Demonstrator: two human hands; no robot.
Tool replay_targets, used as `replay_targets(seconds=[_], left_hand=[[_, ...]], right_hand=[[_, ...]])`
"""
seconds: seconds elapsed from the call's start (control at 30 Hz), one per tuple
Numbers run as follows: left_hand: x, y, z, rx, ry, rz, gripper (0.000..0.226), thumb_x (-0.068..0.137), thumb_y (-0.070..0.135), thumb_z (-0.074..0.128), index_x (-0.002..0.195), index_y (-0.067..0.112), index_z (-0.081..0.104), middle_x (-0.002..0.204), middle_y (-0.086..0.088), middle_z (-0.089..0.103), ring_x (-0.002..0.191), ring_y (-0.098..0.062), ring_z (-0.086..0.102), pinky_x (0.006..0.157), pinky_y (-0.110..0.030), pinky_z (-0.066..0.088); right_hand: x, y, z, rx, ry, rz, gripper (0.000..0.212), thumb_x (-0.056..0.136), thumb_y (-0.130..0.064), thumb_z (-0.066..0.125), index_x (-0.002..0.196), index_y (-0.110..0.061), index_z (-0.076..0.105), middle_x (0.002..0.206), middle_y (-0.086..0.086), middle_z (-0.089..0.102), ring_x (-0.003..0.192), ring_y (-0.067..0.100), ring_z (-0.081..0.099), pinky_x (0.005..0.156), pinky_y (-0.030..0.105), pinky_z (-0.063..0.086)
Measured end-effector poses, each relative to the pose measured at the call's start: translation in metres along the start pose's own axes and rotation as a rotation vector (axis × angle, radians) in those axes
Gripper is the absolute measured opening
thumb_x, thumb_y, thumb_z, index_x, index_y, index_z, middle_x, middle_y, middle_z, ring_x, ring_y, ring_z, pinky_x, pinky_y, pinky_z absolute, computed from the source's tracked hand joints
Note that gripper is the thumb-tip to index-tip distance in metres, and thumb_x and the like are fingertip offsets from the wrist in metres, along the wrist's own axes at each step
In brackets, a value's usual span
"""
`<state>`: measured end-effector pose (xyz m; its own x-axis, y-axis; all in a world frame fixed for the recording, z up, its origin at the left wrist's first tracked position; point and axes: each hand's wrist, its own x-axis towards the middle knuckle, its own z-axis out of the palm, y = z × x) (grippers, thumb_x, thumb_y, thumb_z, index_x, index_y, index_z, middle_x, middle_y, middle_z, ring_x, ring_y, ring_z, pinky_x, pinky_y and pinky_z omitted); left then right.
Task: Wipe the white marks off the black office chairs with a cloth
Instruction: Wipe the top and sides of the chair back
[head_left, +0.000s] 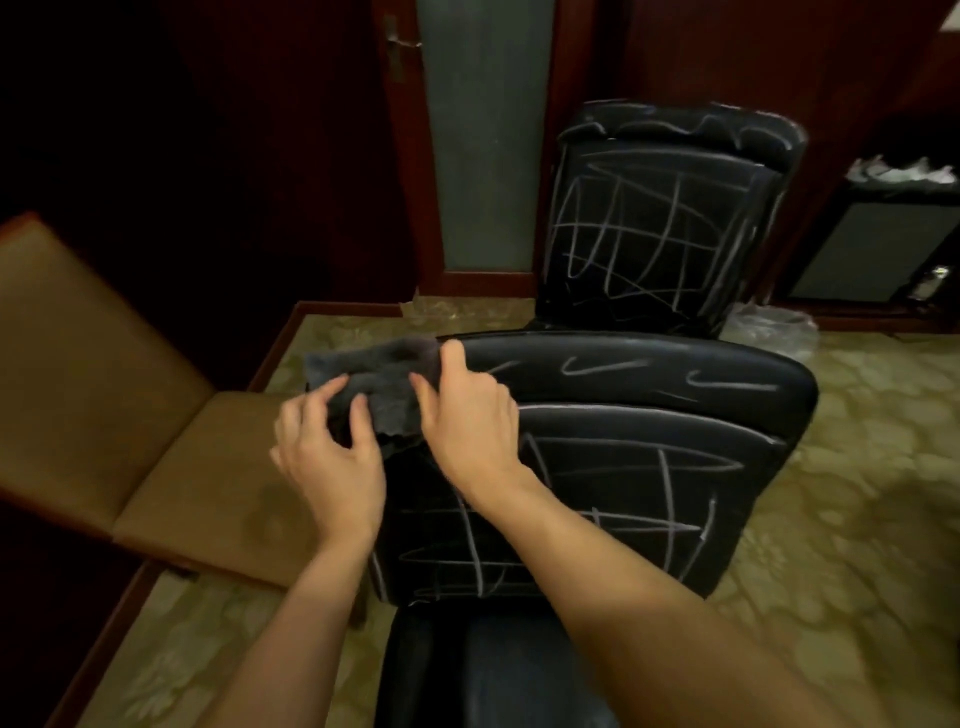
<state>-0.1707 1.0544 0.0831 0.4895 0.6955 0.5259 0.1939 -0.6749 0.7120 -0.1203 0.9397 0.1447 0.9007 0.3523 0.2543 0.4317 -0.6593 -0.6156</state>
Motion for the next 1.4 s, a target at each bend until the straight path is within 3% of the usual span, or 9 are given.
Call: replay_targets(seconds=[0.23,0.3,0.37,0.47,0.7,0.93,1.1,1.23,1.4], left_hand=[[-0.015,0.082,0.052,0.009,-0.129,0.253,0.018,0.092,0.025,0.066,0.108,0.022,0.072,0.099,0.0,0.063,0.097,-0.022,0.058,0.084,-0.037,0.037],[-0.008,0.072,0.049,0.012,-0.124,0.302,0.02,0.091,0.025,0.068,0.111,0.023,0.074,0.096,0.001,0.062,0.094,-0.021,0.057,0.084,-0.036,0.037],[0.006,0.043,0.036,0.037,-0.089,0.339,0.023,0.091,0.026,0.067,0.112,0.023,0.075,0.092,-0.001,0.062,0.091,-0.023,0.057,0.082,-0.037,0.035],[0.032,-0.001,0.014,0.072,-0.045,0.261,0.027,0.091,0.026,0.063,0.113,0.019,0.076,0.09,-0.005,0.063,0.087,-0.029,0.06,0.079,-0.039,0.036],[0.045,-0.007,0.0,0.113,-0.078,0.188,0.025,0.093,0.015,0.067,0.117,0.011,0.074,0.091,-0.008,0.06,0.085,-0.03,0.06,0.08,-0.043,0.04],[0.007,0.069,0.046,0.163,-0.174,0.443,0.029,0.092,0.012,0.063,0.12,0.013,0.072,0.091,-0.011,0.057,0.087,-0.033,0.058,0.074,-0.039,0.035],[-0.031,0.134,0.09,0.112,-0.257,0.565,0.034,0.09,0.017,0.053,0.118,0.013,0.072,0.094,-0.012,0.059,0.088,-0.031,0.059,0.074,-0.038,0.037],[-0.059,0.169,0.107,0.056,-0.33,0.69,0.032,0.089,0.012,0.066,0.121,0.012,0.071,0.093,-0.01,0.059,0.086,-0.03,0.059,0.074,-0.04,0.043],[-0.03,0.139,0.088,0.052,-0.356,0.716,0.034,0.089,0.012,0.07,0.123,0.012,0.071,0.09,-0.01,0.058,0.084,-0.03,0.056,0.07,-0.039,0.043]], right_hand=[[0.001,0.066,-0.06,-0.022,0.195,0.284,0.025,0.098,-0.041,0.052,0.107,-0.02,0.042,0.085,0.01,0.069,0.08,0.036,0.069,0.072,0.046,0.056],[0.001,0.056,-0.056,-0.054,0.199,0.249,0.033,0.099,-0.036,0.051,0.126,-0.021,0.038,0.085,0.008,0.07,0.08,0.034,0.07,0.074,0.046,0.056],[0.005,0.036,-0.042,-0.136,0.195,0.195,0.067,0.1,-0.033,0.052,0.154,-0.027,0.013,0.091,0.014,0.072,0.084,0.038,0.069,0.077,0.046,0.054],[0.015,0.001,-0.005,-0.22,0.12,0.024,0.089,0.1,-0.028,0.05,0.15,-0.044,-0.022,0.087,0.016,0.073,0.08,0.037,0.07,0.073,0.045,0.054],[0.028,-0.012,0.008,-0.309,-0.025,-0.143,0.052,0.104,-0.022,0.042,0.152,-0.037,0.033,0.108,0.012,0.069,0.097,0.038,0.065,0.071,0.041,0.046],[0.017,0.074,-0.052,-0.478,0.128,-0.132,0.052,0.099,-0.023,0.054,0.148,-0.035,0.042,0.093,0.002,0.072,0.075,0.034,0.068,0.054,0.034,0.033],[0.001,0.138,-0.111,-0.587,0.18,-0.039,0.046,0.101,-0.028,0.05,0.147,-0.036,0.043,0.099,0.004,0.072,0.079,0.034,0.069,0.057,0.036,0.044],[-0.026,0.173,-0.147,-0.599,0.324,-0.003,0.039,0.096,-0.025,0.061,0.135,-0.025,0.06,0.077,0.008,0.072,0.057,0.033,0.066,0.046,0.034,0.047],[-0.019,0.144,-0.131,-0.581,0.27,-0.016,0.055,0.095,-0.051,0.052,0.14,-0.019,0.053,0.098,0.008,0.074,0.078,0.03,0.071,0.06,0.037,0.051]])
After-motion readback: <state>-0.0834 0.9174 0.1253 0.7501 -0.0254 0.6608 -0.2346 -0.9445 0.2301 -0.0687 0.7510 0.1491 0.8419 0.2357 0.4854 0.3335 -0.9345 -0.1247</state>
